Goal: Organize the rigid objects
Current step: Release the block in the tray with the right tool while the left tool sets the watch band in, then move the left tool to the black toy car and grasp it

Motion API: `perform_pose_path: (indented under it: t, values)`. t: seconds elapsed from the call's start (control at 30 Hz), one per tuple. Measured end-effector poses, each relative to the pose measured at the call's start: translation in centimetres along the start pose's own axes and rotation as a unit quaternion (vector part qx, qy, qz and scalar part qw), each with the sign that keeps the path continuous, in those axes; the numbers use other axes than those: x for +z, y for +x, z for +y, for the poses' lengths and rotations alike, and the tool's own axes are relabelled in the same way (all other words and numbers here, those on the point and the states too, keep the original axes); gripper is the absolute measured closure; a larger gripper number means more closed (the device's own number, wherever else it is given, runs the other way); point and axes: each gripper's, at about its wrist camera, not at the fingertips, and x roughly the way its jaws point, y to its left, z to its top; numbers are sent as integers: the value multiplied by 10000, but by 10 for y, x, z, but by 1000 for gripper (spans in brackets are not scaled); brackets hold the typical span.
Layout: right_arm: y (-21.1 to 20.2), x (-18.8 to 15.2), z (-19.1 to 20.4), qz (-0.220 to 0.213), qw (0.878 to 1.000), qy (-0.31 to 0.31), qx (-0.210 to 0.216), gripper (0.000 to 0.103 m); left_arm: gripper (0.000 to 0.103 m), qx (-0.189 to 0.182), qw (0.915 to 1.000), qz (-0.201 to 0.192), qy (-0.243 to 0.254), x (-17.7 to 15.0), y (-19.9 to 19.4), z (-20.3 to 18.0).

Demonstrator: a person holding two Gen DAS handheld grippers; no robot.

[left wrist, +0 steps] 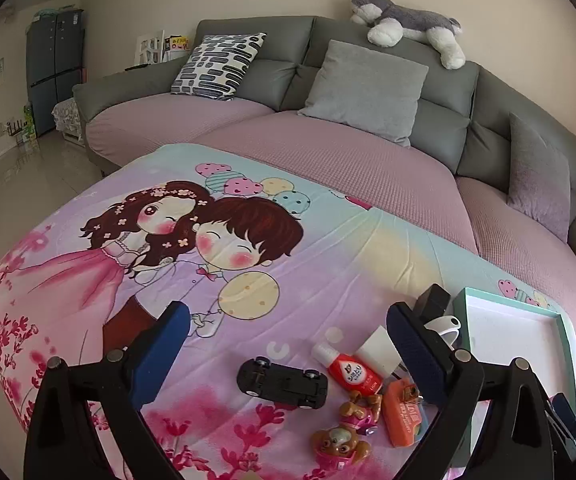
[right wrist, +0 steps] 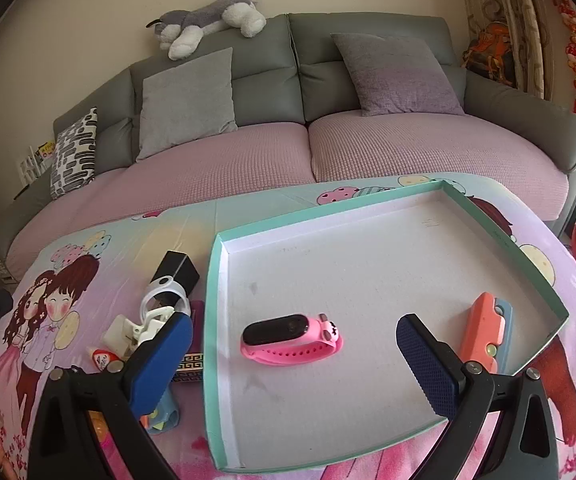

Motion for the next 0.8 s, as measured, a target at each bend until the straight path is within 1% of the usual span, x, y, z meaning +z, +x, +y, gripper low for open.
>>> perform_pose_path:
  t: [0.1,0.23,0.33,0.43,0.53,0.67,0.8]
  values:
    - [2,-1,14,32,9997,-52,239,0,4,82,9999,21,-86,4,-1,16]
    - [5,-5,40,94,9982,-484,343,0,4,171,9996,140,-168,3,3,31]
    - [11,-10,56,264,9954,-725,573,0,4,163,9992,322,-164,0,10,35]
    - [17,-16,67,442,9927,-871,705,0,4,87,9983,565,-92,-7,21,34]
    - [20,-21,71,511,9921,-954,629,0,4,-33,9963,864,3,-16,35,32]
    - [25,-23,67,609,9925,-862,620,0,4,-131,9921,1237,178,-30,54,24]
    - [28,-24,64,669,9928,-776,619,0,4,-385,9863,1559,375,-40,68,12]
